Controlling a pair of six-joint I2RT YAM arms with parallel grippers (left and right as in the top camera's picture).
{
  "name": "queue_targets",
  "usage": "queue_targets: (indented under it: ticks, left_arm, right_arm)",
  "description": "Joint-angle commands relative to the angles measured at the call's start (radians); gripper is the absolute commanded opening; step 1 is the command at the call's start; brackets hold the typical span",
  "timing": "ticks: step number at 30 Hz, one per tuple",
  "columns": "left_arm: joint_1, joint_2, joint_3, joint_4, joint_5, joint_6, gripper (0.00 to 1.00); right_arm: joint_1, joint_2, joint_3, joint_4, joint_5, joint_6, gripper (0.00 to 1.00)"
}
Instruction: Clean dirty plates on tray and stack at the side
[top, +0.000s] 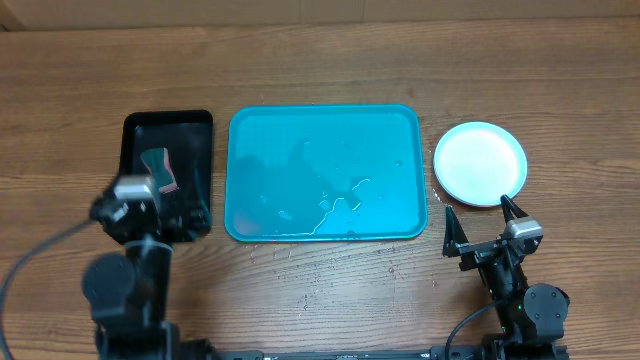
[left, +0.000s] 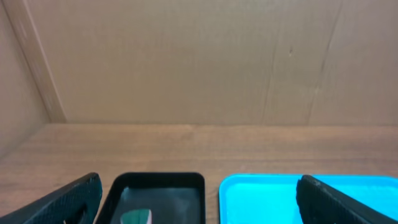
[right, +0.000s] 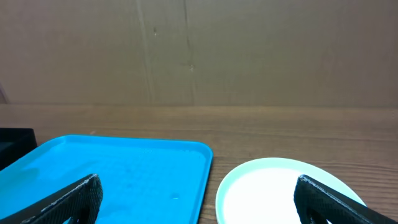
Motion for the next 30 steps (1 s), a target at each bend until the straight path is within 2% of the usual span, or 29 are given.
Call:
queue_targets:
  ticks: [1,6,13,17,30]
  left_arm:
    - [-0.007,-0.121,-0.162,0.071,0.008,0.000,1.00]
    - [-0.011,-0.254,-0.334,0.165,0.000,0.002,1.00]
    - [-0.048,-0.385,-0.481,0.167,-0.076,0.008,1.00]
    - [-0.048,-0.424,-0.481,0.048,-0.098,0.024,1.00]
    - [-0.052,-0.425,-0.481,0.049,-0.087,0.023,1.00]
  right_arm:
    - [0.000,-0.011,-0.011,0.005,-0.004,-0.004,1.00]
    - [0.000,-0.011,-0.011,0.005,-0.004,-0.004,1.00]
    - [0.000,-0.011,-0.011,0.005,-0.004,-0.004,1.00]
    - [0.000,-0.011,-0.011,0.005,-0.004,-0.004,1.00]
    - [0.000,-0.011,-0.011,0.005,-0.004,-0.004,1.00]
